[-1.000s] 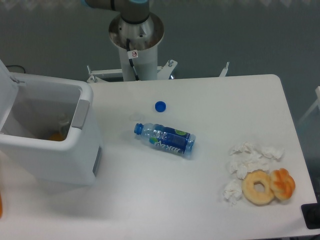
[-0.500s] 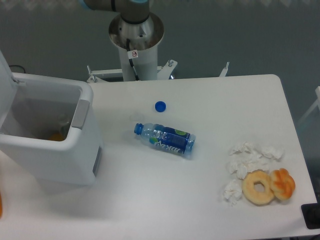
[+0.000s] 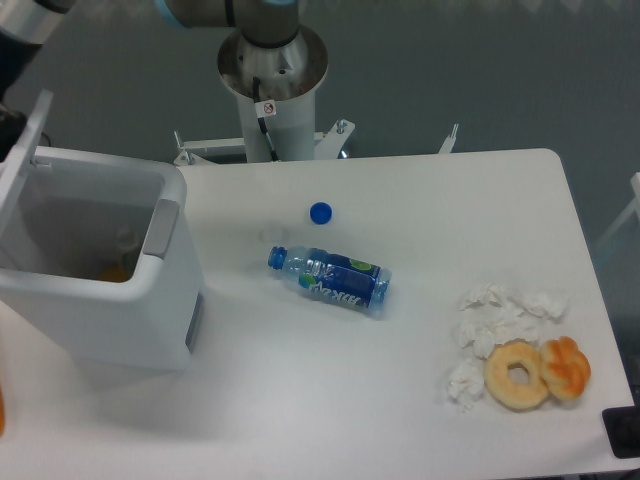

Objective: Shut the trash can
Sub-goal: 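Lower the gripper onto the back of the raised lid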

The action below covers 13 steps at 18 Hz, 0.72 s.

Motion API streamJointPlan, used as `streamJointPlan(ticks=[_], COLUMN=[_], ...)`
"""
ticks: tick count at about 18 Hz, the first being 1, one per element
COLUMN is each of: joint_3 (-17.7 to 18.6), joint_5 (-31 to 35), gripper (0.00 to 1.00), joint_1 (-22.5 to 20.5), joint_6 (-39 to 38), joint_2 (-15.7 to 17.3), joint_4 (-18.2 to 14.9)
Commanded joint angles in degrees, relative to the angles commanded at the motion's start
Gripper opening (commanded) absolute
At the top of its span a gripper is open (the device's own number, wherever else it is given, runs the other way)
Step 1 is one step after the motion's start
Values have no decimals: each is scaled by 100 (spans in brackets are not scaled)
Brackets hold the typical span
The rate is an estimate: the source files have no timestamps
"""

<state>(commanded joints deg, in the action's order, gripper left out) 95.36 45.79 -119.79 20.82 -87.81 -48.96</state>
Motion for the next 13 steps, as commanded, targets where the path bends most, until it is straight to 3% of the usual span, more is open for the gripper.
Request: streamJointPlan(ticks=[5, 13], joint_3=[272, 395], joint_5=[219, 369], gripper=[100, 100], joint_1=[-115, -325], joint_6=[475, 510], joint_2=[88, 193], joint_4=[0, -44])
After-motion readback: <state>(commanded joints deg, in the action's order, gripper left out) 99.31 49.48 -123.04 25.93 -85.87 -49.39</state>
